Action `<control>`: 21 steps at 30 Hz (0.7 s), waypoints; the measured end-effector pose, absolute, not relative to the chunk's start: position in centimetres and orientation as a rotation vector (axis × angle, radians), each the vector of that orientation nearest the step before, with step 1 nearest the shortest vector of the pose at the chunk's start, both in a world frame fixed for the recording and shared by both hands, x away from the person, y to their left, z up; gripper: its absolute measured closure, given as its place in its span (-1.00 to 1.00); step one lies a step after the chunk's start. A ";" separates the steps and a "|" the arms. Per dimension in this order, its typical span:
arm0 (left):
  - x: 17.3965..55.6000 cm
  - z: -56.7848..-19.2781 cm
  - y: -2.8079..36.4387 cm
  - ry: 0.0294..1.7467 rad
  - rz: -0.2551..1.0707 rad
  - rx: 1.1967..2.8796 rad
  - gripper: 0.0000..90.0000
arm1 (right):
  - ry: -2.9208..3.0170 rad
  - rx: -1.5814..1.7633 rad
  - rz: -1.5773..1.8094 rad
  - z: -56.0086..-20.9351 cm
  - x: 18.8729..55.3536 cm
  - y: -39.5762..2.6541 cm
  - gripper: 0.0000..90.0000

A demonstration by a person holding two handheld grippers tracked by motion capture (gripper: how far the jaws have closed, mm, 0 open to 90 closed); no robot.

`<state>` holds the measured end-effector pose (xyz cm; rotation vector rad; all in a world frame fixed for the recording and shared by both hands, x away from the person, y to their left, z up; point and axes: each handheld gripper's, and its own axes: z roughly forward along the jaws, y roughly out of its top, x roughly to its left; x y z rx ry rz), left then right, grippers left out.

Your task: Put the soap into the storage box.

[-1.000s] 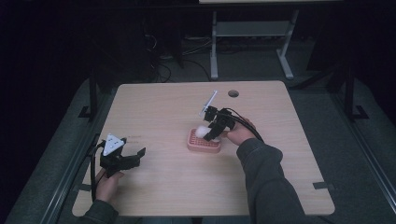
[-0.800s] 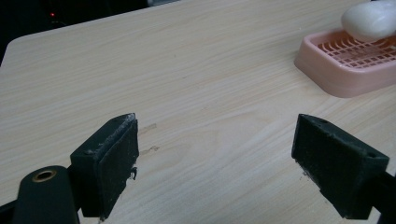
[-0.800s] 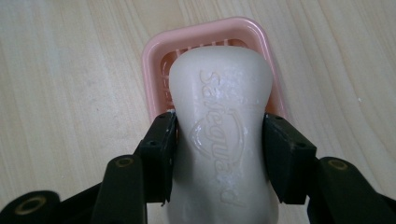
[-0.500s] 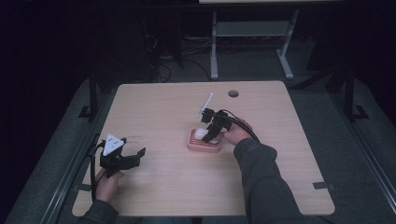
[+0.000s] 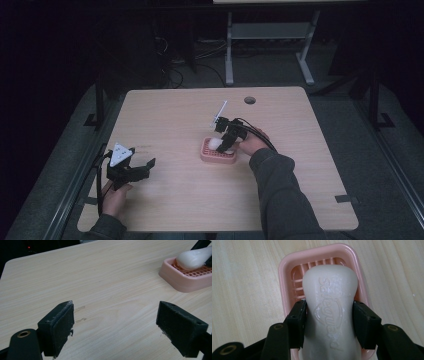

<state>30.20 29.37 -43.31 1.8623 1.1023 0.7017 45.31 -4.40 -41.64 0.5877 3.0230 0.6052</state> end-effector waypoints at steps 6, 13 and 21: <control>30.2 -43.3 29.4 1.102 0.702 1.862 -0.69 | 3.024 0.588 0.599 -41.9 45.4 -4.3 0.06; 30.2 -43.3 29.4 1.101 0.702 1.864 -0.69 | 3.031 0.593 0.597 -42.1 45.5 -4.1 0.06; 30.2 -43.3 29.4 1.105 0.703 1.859 -0.69 | 3.034 0.590 0.586 -42.1 45.4 -4.0 0.06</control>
